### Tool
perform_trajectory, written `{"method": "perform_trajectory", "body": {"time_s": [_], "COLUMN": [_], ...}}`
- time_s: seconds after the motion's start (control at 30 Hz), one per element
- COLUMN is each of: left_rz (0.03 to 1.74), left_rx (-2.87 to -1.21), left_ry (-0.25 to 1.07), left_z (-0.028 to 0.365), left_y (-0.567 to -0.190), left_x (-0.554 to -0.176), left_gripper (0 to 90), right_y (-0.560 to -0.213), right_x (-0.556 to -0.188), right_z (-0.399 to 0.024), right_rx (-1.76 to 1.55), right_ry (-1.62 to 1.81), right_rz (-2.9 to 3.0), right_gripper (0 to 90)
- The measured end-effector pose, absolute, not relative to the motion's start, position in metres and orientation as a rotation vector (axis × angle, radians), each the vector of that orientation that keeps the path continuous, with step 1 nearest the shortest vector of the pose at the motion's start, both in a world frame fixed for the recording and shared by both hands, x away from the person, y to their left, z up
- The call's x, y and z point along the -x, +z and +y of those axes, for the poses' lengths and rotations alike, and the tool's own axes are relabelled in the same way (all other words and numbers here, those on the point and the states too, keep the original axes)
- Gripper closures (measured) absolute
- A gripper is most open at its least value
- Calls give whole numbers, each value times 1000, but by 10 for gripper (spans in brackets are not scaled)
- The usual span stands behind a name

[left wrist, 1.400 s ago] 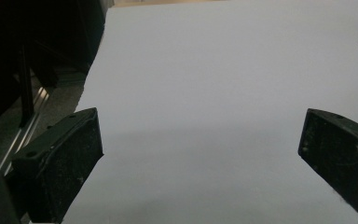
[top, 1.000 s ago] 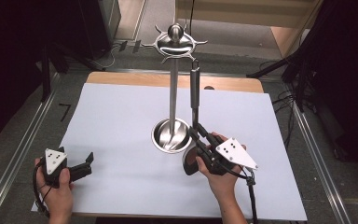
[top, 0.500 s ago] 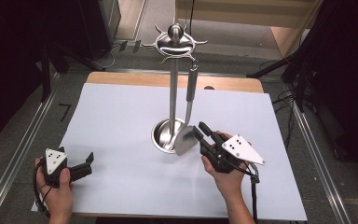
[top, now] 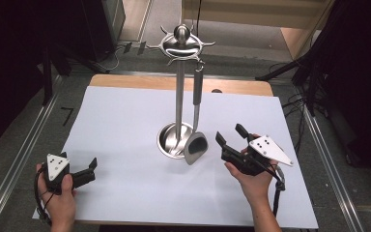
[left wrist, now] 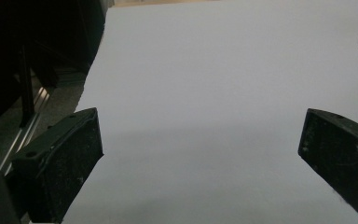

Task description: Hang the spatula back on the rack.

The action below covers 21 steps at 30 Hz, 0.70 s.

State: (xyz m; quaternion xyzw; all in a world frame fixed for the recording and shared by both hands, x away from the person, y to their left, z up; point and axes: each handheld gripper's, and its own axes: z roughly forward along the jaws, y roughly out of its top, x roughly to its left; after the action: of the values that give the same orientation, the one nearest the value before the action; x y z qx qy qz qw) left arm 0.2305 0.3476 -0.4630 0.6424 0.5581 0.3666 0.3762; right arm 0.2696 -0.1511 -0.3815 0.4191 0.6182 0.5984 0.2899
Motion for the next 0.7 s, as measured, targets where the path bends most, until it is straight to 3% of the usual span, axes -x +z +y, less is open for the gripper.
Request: {"method": "perform_trajectory", "body": {"time_s": [0.23,0.7], "left_rz": [1428,1426], "left_rx": [-1647,-1649], "left_ry": [944,945], "left_z": [347,346], "left_y": [-463,-463], "left_x": [-230,-231], "left_gripper": [2,2], "right_y": [-399,-438], "right_x": [-270,-267], "right_z": [-181,-229], "right_rx": [-1221,-1376], "right_ry": [1476,1307], "right_rz": [1628,1610], "right_gripper": [204,191]}}
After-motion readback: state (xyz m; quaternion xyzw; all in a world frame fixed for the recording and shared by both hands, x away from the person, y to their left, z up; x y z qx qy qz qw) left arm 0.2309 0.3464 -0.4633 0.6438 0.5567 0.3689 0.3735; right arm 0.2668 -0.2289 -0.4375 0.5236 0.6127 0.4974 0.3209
